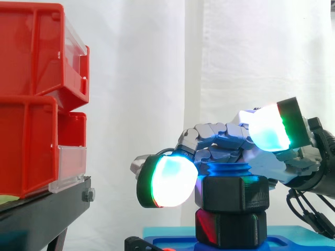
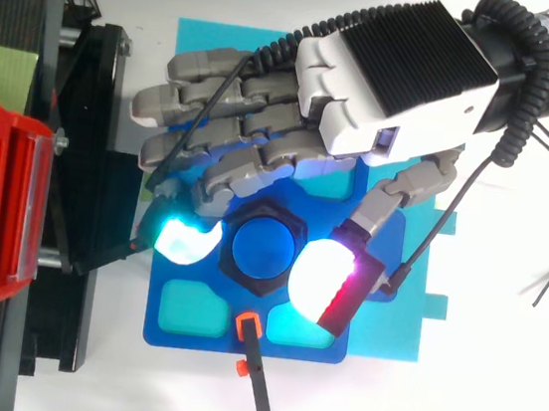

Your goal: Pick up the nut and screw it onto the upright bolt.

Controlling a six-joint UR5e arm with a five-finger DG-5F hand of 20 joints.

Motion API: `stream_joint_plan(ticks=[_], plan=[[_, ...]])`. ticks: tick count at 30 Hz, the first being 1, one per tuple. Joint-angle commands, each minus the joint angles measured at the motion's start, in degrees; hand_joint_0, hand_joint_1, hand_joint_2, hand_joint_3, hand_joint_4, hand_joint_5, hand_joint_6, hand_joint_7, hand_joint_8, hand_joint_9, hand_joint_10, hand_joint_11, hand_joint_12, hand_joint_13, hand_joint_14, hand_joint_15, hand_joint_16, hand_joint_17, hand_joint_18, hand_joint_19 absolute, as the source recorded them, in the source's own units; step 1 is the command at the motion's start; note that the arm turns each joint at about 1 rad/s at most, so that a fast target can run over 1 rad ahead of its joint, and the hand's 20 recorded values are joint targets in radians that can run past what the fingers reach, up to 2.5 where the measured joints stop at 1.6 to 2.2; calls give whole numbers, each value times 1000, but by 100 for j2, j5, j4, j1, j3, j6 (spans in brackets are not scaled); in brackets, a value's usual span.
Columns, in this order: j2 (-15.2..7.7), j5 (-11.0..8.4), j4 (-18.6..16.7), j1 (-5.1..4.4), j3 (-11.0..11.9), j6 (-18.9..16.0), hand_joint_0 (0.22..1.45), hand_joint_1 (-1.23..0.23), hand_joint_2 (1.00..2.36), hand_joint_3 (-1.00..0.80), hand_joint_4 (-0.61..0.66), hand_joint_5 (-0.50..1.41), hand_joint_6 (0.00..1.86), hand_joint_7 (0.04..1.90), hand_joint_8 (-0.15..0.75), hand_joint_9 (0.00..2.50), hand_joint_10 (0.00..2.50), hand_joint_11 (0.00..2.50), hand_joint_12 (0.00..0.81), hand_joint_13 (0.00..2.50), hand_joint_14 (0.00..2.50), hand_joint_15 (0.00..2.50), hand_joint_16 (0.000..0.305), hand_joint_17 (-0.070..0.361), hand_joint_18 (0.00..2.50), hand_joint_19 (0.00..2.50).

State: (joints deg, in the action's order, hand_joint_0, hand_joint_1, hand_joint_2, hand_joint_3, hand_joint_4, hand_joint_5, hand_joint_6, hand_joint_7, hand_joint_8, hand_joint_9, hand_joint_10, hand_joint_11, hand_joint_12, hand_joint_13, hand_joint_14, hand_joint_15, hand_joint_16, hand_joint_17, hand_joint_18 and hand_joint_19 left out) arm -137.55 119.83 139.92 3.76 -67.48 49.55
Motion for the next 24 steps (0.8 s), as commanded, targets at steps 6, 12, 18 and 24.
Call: stream_joint_plan(ticks=[6,12,18,24], plan=[[0,-4,-26,-7,-2,2,460,-153,1000,-500,205,-144,503,1027,233,300,0,0,320,84,0,0,38,86,0,0],[0,5,-44,-7,-2,-7,462,-154,1000,-500,192,-117,503,1156,243,330,0,0,321,121,0,0,38,86,0,0],[0,14,-70,1,-2,-7,464,-161,1000,-500,182,-107,502,1250,246,354,0,0,323,144,0,0,38,85,0,0],[9,23,-88,19,7,-7,465,-171,1000,-500,177,-95,501,1344,251,381,0,0,321,167,0,0,37,83,0,0]])
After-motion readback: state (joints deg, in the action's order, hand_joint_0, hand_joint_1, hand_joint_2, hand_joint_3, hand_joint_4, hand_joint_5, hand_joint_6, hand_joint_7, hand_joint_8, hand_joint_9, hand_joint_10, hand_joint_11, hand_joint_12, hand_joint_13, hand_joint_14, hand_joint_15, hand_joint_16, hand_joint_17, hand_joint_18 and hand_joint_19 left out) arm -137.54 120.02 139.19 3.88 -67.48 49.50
